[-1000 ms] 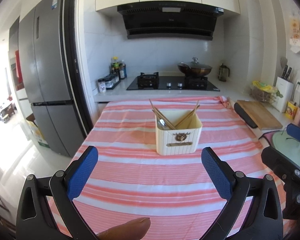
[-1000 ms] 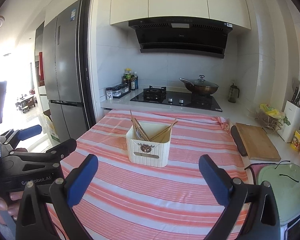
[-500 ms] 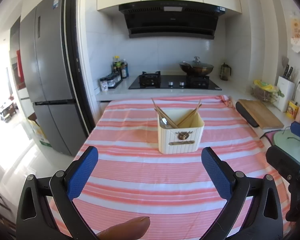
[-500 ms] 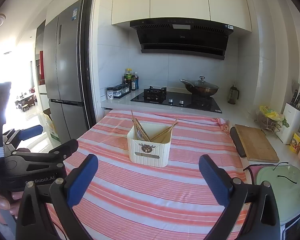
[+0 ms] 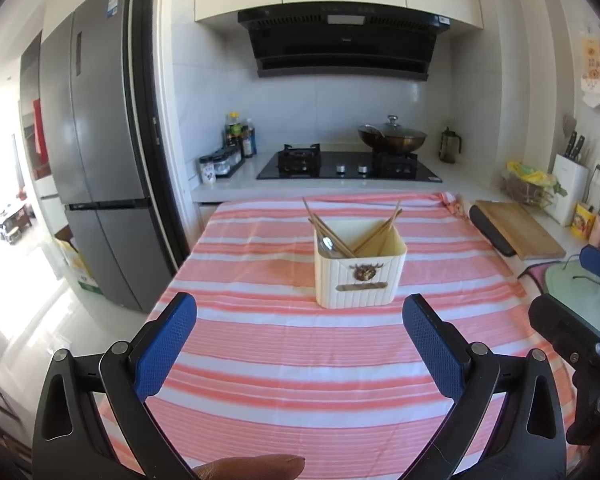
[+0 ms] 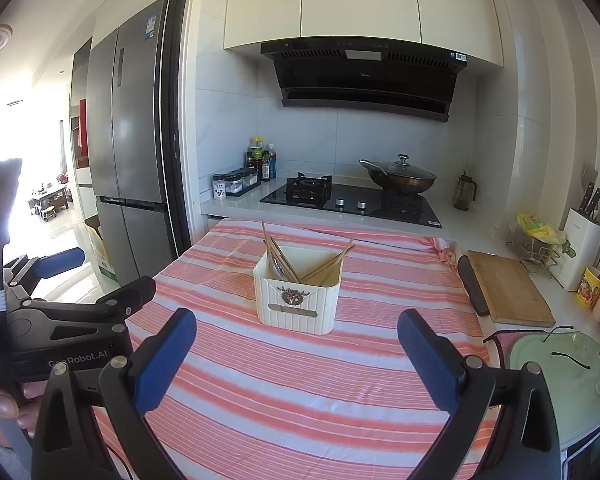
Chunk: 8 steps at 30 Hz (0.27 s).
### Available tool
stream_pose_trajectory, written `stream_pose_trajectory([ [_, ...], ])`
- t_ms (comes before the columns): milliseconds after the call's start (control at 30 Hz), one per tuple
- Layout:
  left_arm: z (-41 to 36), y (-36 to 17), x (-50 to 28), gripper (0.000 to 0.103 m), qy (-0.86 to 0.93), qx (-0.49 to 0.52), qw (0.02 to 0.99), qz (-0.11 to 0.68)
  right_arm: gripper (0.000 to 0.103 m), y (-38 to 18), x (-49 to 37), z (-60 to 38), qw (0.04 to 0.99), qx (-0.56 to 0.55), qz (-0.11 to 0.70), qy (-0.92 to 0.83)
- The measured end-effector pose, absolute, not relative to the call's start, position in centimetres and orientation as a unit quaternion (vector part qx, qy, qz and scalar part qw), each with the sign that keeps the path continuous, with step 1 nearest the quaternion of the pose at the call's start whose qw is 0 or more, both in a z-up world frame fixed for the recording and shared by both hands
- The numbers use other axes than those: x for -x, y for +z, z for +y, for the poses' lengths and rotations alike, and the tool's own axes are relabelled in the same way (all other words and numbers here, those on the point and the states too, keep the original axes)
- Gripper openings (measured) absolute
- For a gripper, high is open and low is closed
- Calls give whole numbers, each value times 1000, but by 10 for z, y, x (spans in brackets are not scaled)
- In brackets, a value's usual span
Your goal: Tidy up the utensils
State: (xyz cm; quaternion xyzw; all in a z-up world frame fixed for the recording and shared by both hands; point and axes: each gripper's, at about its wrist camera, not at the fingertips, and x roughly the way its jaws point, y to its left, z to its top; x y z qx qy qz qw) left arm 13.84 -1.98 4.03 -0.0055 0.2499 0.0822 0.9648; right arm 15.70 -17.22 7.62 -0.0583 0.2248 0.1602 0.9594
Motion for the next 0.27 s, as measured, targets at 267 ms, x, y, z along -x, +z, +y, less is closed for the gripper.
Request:
stream_pose_trajectory([
  [267, -17, 34, -143, 103, 95, 8, 964, 247, 102, 76, -159, -177, 958, 57, 232, 156],
])
